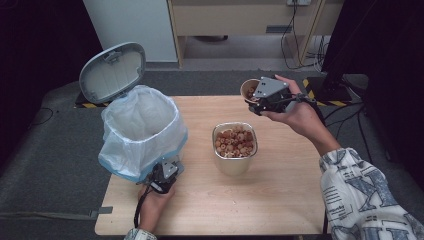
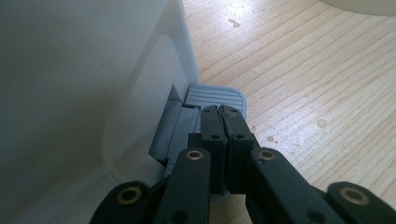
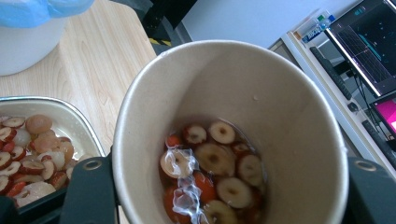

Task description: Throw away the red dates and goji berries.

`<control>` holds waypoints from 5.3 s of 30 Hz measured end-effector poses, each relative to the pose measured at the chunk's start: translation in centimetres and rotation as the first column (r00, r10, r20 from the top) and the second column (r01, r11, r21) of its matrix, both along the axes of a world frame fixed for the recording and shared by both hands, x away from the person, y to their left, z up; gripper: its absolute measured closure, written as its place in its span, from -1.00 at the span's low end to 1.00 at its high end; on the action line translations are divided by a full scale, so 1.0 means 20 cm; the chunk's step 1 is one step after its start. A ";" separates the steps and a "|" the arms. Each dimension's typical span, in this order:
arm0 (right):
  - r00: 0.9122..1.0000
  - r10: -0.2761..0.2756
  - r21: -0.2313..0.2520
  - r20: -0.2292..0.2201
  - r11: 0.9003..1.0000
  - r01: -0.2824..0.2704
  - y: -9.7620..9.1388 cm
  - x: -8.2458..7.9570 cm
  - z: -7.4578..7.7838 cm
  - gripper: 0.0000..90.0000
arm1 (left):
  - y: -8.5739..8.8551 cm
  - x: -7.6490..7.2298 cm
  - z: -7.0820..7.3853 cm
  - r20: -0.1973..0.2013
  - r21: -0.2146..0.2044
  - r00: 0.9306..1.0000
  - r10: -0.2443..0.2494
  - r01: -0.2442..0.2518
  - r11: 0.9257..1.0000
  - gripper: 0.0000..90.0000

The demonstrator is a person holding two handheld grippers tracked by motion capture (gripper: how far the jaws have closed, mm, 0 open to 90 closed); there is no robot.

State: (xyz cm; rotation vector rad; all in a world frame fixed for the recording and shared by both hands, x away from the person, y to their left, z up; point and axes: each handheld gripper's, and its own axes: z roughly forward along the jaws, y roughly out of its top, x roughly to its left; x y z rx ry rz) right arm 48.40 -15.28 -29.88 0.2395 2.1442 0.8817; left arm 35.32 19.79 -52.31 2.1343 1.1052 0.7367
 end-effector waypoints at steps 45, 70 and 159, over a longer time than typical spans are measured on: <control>0.994 0.044 -0.133 0.104 0.991 -0.029 0.08 -0.06 0.02 -0.22 | 0.00 0.00 0.00 0.002 0.003 1.000 0.000 0.000 1.000 0.95; 0.991 0.063 -0.177 0.121 0.983 -0.041 0.10 -0.06 0.01 -0.23 | 0.00 0.00 0.00 0.003 -0.001 1.000 0.003 -0.003 1.000 0.95; 0.954 0.139 -0.396 0.266 0.918 -0.023 0.14 -0.12 -0.04 -0.21 | 0.01 0.00 0.00 -0.004 -0.011 1.000 -0.002 0.002 1.000 0.95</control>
